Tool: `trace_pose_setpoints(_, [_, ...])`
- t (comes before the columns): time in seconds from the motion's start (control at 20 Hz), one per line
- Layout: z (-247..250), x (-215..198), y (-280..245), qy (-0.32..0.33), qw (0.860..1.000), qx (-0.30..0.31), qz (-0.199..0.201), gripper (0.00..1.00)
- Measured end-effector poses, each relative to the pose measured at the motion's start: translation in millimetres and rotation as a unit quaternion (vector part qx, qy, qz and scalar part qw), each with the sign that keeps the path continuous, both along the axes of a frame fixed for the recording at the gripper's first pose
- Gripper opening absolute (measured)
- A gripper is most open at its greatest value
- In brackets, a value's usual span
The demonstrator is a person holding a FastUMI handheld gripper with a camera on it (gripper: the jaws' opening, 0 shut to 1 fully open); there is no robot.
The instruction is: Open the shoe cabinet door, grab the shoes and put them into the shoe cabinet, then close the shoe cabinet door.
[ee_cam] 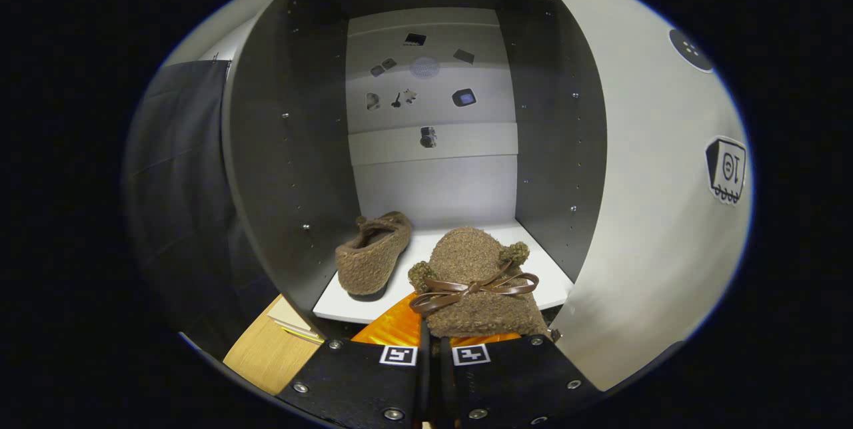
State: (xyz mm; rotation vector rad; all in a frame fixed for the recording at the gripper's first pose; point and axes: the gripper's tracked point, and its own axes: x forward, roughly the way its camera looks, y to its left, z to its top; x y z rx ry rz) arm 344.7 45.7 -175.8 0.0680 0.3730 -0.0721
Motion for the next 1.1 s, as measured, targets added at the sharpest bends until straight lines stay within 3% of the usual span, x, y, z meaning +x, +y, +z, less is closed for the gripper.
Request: trace_pose_setpoints(1.1, [-63, 172, -13, 0.08, 0.997, -0.013, -0.007, 0.05])
